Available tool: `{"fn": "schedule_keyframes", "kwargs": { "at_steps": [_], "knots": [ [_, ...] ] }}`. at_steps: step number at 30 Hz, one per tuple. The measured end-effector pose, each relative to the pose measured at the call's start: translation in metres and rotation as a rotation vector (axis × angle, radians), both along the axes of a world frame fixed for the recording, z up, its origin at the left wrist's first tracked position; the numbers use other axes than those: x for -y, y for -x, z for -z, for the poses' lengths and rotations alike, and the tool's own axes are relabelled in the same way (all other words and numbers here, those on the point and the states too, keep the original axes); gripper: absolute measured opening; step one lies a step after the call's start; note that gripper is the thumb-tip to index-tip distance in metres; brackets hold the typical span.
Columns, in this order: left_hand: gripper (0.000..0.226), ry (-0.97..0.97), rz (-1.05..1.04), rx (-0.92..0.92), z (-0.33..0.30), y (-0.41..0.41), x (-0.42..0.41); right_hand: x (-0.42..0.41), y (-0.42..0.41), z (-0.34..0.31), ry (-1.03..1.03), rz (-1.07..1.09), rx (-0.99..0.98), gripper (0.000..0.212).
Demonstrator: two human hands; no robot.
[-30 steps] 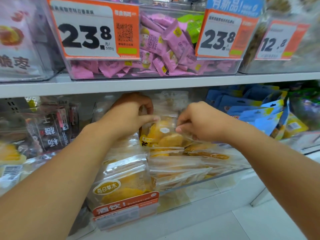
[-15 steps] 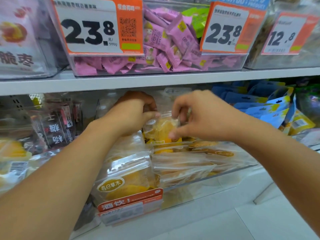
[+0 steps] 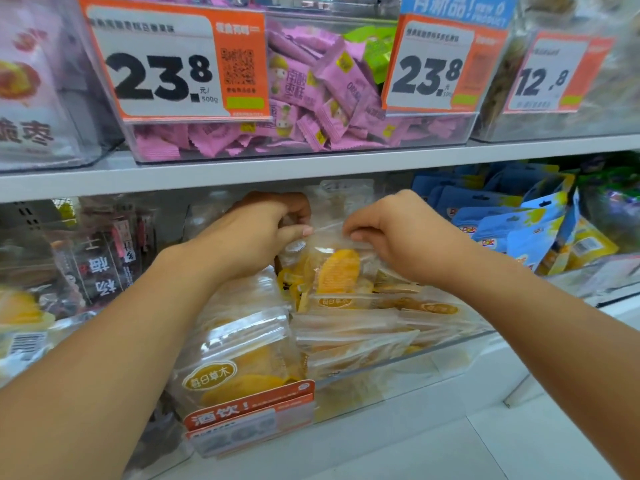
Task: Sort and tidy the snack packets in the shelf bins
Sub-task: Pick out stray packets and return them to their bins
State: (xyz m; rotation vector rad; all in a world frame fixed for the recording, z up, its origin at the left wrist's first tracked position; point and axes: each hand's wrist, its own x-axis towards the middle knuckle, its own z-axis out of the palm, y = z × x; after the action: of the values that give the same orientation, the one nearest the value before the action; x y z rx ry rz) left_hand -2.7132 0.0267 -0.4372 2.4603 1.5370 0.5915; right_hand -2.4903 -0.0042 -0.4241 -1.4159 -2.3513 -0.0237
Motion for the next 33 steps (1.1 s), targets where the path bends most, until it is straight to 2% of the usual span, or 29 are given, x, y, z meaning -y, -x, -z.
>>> {"fn": "schedule_keyframes", "kwargs": {
  "at_steps": [2, 4, 7, 10, 11, 13, 18, 20, 22, 24, 27, 29, 31, 33],
  "knots": [
    [0.009, 0.007, 0.009, -0.011, -0.002, -0.002, 0.002, -0.002, 0.003, -0.001, -0.067, -0.013, -0.066, 0.020],
    [0.004, 0.016, 0.018, -0.033, -0.003, -0.003, 0.003, -0.010, 0.011, 0.000, -0.065, -0.011, -0.053, 0.022],
    [0.025, 0.018, 0.009, 0.026, -0.003, -0.005, 0.006, -0.018, 0.020, 0.004, -0.023, 0.010, -0.052, 0.022],
    [0.056, 0.140, 0.013, 0.135, -0.003, -0.008, 0.010, -0.016, 0.017, 0.005, -0.001, 0.028, -0.098, 0.019],
    [0.060, 0.137, 0.031, 0.058, -0.003, -0.009, 0.009, -0.014, 0.015, 0.006, 0.013, 0.035, -0.110, 0.018],
    [0.053, 0.095, 0.038, -0.082, -0.002, -0.010, 0.009, -0.009, 0.013, 0.008, 0.071, 0.036, -0.118, 0.017],
    [0.044, 0.059, 0.064, -0.161, -0.001, -0.012, 0.004, 0.022, -0.003, -0.015, 0.050, 0.030, -0.186, 0.016],
    [0.046, 0.058, 0.069, -0.171, -0.001, -0.009, 0.002, 0.032, -0.010, -0.026, 0.192, 0.009, -0.106, 0.017],
    [0.048, 0.056, 0.080, -0.173, -0.001, -0.007, 0.002, 0.034, -0.004, -0.020, 0.336, -0.010, 0.126, 0.019],
    [0.049, 0.058, 0.086, -0.168, 0.000, -0.006, 0.004, 0.029, 0.007, -0.004, 0.401, -0.057, 0.246, 0.036],
    [0.046, 0.057, 0.100, -0.144, 0.002, -0.004, 0.006, 0.024, 0.014, -0.007, 0.510, -0.101, 0.202, 0.047],
    [0.044, 0.061, 0.110, -0.128, 0.003, -0.003, 0.005, 0.026, 0.010, -0.019, 0.652, -0.106, 0.151, 0.040],
    [0.043, 0.056, 0.113, -0.104, 0.003, -0.002, 0.005, 0.028, 0.010, -0.019, 0.641, -0.112, 0.207, 0.021],
    [0.046, 0.049, 0.126, -0.077, 0.003, -0.001, 0.006, 0.024, 0.015, -0.009, 0.451, -0.106, 0.294, 0.018]
  ]
}}
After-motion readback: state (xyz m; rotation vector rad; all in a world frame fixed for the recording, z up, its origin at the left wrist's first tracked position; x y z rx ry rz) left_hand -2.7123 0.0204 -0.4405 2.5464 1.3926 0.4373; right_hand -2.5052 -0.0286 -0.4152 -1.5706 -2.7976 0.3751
